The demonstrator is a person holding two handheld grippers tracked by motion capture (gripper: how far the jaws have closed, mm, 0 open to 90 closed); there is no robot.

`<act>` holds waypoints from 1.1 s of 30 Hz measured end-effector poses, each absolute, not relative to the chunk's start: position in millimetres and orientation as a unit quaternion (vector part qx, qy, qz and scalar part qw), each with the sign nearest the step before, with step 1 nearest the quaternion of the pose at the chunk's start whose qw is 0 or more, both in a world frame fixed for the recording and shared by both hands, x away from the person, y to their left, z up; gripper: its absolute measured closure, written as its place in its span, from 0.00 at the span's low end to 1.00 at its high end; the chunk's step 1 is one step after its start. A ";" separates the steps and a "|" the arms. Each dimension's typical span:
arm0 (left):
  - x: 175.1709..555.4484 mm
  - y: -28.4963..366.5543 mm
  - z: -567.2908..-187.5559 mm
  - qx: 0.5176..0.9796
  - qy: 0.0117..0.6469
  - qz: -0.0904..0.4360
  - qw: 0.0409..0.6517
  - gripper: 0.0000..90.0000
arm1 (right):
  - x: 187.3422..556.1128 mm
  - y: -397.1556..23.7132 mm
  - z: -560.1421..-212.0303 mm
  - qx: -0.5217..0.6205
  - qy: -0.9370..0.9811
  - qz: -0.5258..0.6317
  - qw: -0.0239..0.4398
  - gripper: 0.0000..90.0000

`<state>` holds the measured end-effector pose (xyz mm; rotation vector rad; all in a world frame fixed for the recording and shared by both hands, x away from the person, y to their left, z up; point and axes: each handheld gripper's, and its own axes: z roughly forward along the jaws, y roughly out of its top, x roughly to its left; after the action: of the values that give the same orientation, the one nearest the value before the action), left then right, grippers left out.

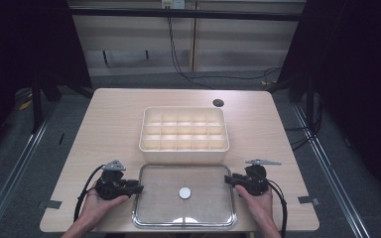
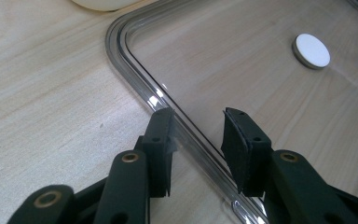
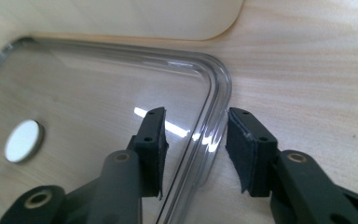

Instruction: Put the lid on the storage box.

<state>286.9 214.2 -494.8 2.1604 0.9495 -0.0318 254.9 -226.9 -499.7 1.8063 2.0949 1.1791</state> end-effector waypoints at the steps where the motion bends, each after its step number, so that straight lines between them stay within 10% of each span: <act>1: 286.5 214.0 -494.6 0.847 0.372 -0.013 0.380 0.69 | 255.1 -228.2 -500.2 0.604 0.688 0.396 0.062 0.67; 33: 283.7 219.1 -495.4 0.840 0.378 -0.018 0.388 0.66 | 255.1 -242.0 -502.6 0.583 0.634 0.503 -0.068 0.74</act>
<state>283.7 219.1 -495.4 2.1367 0.9624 -0.0455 255.1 -242.0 -502.6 1.9159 2.0844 1.6521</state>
